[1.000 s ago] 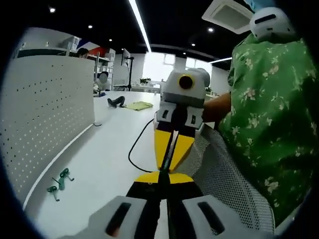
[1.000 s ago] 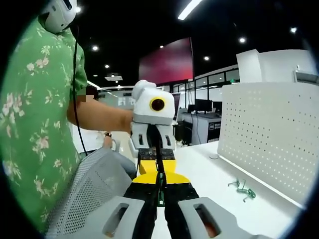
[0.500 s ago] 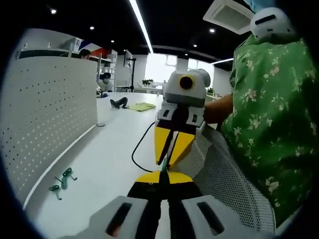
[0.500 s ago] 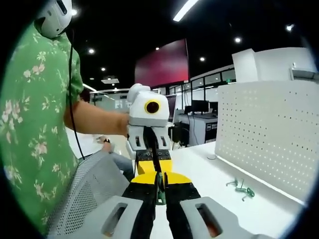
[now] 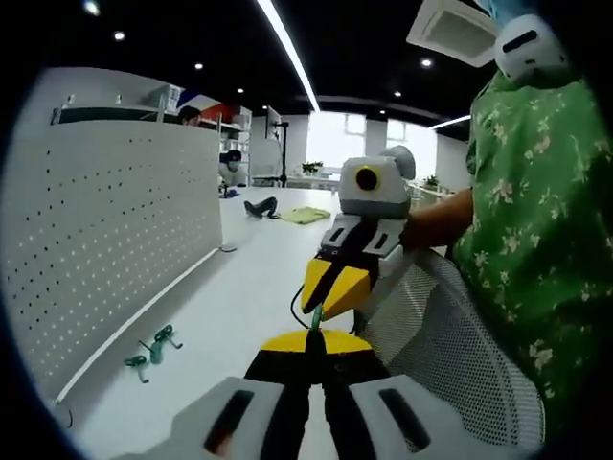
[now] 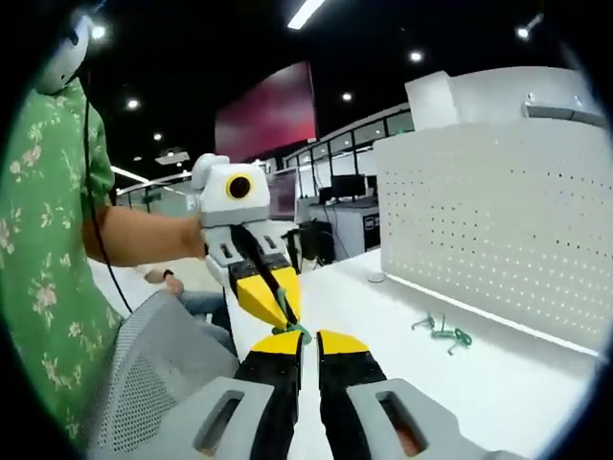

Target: Insert the hook assembly into the mounting plate slot until the hook locks in place.

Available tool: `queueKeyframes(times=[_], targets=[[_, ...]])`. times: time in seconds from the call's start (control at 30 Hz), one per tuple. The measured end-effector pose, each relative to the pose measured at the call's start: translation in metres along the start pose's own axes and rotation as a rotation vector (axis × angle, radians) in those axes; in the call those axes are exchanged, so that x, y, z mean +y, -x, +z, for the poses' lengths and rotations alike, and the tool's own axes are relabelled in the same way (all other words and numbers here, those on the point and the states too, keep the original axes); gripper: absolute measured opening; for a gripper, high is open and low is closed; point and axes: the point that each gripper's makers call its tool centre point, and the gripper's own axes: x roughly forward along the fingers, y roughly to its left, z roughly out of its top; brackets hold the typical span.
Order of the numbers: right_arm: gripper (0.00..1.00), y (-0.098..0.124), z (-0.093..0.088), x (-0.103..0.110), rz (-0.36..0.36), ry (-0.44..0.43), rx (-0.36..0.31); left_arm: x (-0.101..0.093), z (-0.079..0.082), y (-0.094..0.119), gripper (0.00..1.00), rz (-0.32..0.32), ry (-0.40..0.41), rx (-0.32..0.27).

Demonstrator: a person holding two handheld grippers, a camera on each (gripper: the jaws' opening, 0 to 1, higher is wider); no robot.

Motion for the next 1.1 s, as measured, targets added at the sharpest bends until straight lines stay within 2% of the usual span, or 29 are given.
queueKeyframes(times=[0.13, 0.3, 0.43, 0.53, 0.8, 1.1], targets=[[0.05, -0.001, -0.001, -0.009, -0.029, -0.092, 0.004, 0.006, 0.003, -0.001, 0.02, 0.063, -0.038, -0.012], [0.06, 0.0, 0.003, -0.017, -0.042, -0.227, -0.037, 0.013, 0.012, -0.002, 0.02, 0.139, -0.089, -0.047], [0.05, 0.0, 0.006, -0.019, -0.03, -0.307, -0.061, 0.014, 0.013, -0.004, 0.02, 0.172, -0.133, -0.036], [0.05, -0.001, 0.005, -0.022, -0.034, -0.36, -0.065, 0.015, 0.018, -0.004, 0.02, 0.196, -0.146, -0.056], [0.04, -0.003, 0.003, -0.023, -0.03, -0.437, -0.064, 0.015, 0.021, -0.009, 0.02, 0.219, -0.181, -0.056], [0.0, -0.001, 0.004, -0.023, -0.069, -0.379, -0.048, 0.016, 0.017, -0.01, 0.02, 0.232, -0.21, -0.028]])
